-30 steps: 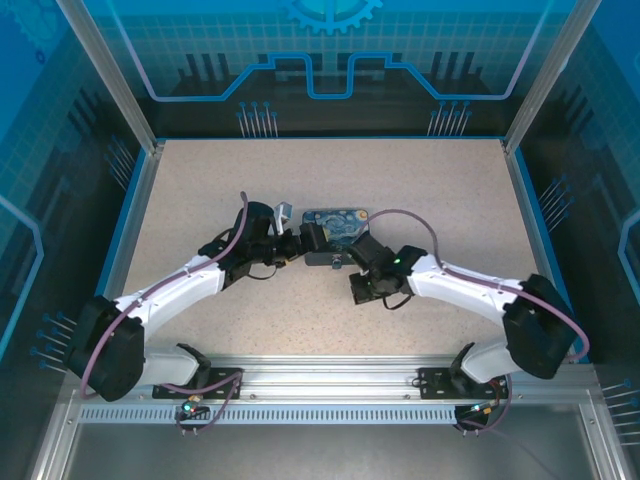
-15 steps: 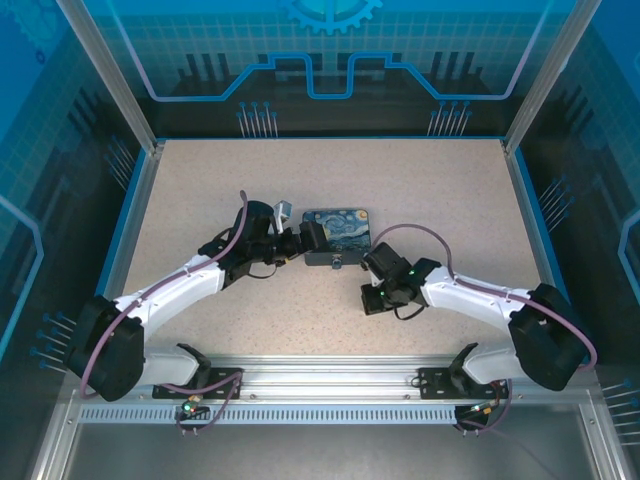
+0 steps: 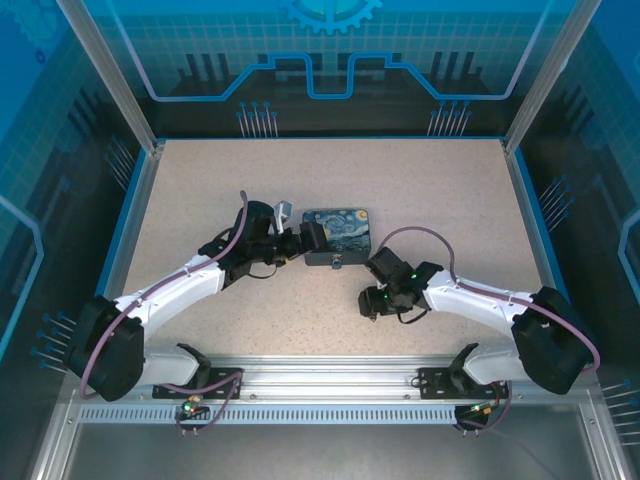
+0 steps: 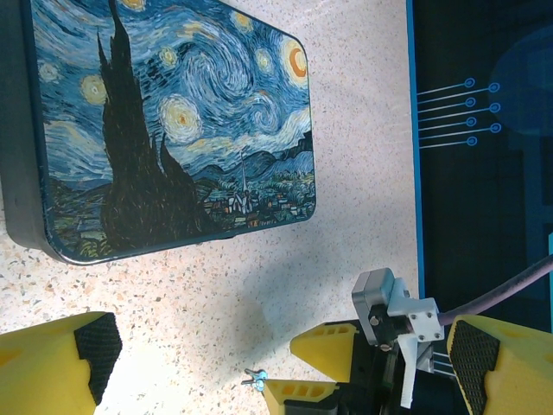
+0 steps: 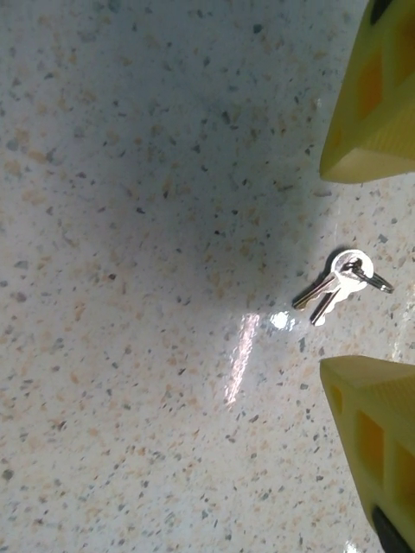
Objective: Unlock the padlock with the key
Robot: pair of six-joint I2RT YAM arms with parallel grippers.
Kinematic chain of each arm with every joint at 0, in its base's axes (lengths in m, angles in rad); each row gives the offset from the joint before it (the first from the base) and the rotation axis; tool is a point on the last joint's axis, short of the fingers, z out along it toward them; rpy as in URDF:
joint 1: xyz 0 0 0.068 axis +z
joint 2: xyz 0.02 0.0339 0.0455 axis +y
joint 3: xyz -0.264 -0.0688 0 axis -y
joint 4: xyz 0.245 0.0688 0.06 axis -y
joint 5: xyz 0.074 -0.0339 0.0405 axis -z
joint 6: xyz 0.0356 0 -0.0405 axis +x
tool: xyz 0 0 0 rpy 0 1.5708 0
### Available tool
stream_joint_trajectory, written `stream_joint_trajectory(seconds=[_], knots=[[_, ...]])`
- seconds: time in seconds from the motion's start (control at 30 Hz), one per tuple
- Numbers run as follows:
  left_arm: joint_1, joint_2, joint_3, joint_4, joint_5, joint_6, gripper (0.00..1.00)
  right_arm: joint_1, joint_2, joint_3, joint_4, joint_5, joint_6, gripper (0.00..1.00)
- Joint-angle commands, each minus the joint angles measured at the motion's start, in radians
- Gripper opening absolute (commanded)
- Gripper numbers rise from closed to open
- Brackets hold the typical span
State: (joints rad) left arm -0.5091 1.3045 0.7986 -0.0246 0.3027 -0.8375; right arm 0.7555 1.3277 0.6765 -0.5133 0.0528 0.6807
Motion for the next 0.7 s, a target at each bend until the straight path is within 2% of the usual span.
stream_joint_trajectory(seconds=[0.0, 0.1, 0.4, 0.67], knots=[[-0.009, -0.017, 0.006, -0.009, -0.015, -0.004, 0.99, 0.024, 0.023, 0.003, -0.058, 0.048, 0.000, 0.52], [-0.010, -0.017, 0.002, -0.006, -0.015, -0.006, 0.99, 0.031, 0.050, 0.006, -0.062, 0.067, 0.000, 0.47], [-0.013, -0.013, 0.005, 0.001, -0.016, -0.009, 0.99, 0.045, 0.152, 0.050, -0.064, 0.103, 0.006, 0.43], [-0.013, -0.007, 0.005, 0.003, -0.014, -0.009, 0.99, 0.012, 0.195, 0.071, -0.129, 0.204, 0.052, 0.33]])
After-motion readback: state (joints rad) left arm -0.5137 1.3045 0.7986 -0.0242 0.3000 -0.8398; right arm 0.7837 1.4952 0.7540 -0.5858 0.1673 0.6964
